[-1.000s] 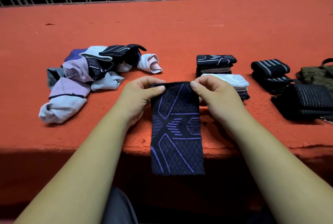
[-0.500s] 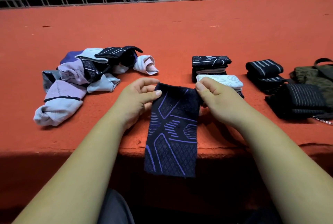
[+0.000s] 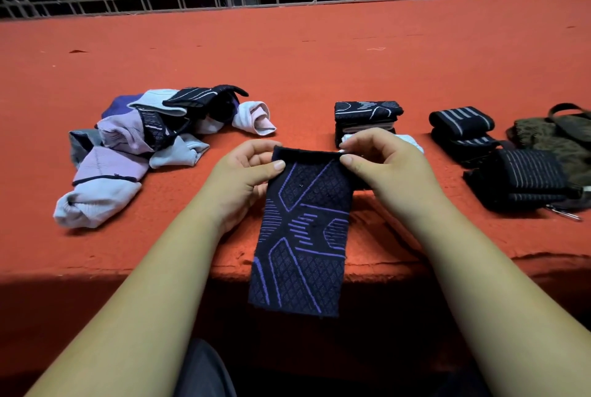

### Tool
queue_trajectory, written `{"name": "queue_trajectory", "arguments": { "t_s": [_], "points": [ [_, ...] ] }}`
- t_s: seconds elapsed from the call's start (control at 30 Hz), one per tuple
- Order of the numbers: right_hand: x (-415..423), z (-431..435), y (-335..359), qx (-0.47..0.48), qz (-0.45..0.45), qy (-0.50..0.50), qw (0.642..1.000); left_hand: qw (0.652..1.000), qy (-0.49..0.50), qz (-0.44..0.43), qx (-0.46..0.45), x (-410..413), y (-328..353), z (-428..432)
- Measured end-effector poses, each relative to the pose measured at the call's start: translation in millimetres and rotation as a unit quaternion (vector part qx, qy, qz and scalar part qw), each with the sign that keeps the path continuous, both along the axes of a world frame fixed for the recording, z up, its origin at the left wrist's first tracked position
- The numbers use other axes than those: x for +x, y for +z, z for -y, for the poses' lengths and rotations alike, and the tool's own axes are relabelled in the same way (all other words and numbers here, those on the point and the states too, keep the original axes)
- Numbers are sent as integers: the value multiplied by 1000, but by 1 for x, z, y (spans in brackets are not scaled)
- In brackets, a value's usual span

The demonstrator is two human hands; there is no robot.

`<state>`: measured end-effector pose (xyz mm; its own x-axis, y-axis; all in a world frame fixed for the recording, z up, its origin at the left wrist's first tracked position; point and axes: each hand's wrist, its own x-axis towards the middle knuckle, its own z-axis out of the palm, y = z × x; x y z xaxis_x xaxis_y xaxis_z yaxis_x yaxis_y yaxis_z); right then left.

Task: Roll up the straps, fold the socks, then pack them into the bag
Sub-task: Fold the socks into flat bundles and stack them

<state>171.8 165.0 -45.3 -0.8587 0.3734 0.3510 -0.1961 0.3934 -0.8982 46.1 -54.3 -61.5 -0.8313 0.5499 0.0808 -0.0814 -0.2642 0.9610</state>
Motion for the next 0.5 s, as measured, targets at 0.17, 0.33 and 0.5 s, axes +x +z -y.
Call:
{"name": "queue_trajectory", "arguments": {
  "t_s": [0.17,0.33,0.5],
  "points": [
    [-5,9,-13,-126,66,21,990,1000,14,-15,11,0,-1,-2],
    [-3,13,-17,-64,169,53,982,999,35,2,31,3,3,-5],
    [3,14,-20,-34,151,59,986,999,15,27,-15,0,1,2]
  ]
}}
